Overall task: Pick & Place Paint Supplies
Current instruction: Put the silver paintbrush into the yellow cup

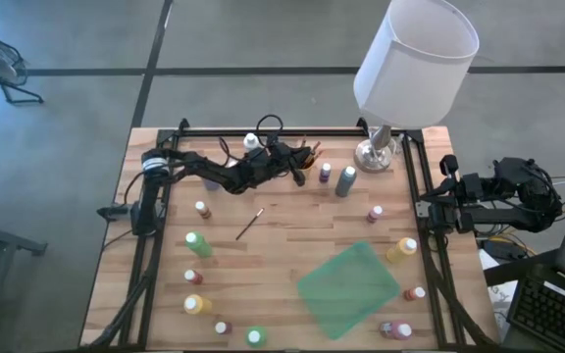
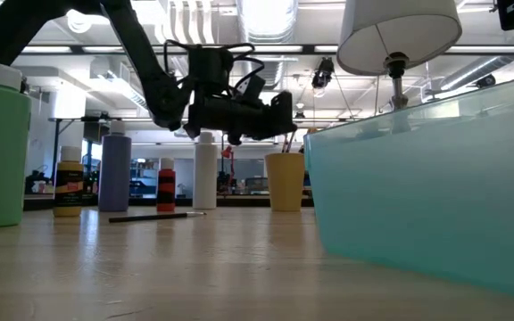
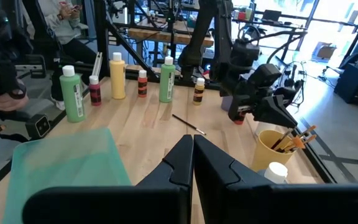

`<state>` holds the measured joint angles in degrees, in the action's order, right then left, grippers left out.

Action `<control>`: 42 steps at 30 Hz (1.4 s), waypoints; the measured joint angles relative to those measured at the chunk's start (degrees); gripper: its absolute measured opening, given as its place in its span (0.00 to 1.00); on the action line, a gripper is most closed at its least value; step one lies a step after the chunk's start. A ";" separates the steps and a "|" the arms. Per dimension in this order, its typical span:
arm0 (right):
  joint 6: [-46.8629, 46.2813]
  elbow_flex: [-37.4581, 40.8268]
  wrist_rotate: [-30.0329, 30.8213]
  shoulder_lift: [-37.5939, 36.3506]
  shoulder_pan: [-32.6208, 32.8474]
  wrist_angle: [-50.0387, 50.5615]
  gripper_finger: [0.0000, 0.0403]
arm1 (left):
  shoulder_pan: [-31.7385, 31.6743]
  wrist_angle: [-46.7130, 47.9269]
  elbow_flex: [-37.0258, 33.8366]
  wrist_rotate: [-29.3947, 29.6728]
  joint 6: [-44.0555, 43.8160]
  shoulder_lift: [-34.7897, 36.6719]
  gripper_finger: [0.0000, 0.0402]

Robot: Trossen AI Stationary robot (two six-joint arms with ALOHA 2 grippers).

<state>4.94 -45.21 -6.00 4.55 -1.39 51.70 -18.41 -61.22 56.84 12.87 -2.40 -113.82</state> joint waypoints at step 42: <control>0.01 0.00 0.00 -0.01 0.00 0.00 0.02 | -0.09 4.23 2.90 0.06 -3.75 0.44 0.26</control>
<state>4.95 -45.21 -6.00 4.54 -1.39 51.70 -18.50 -56.99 59.74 12.94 -6.15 -113.38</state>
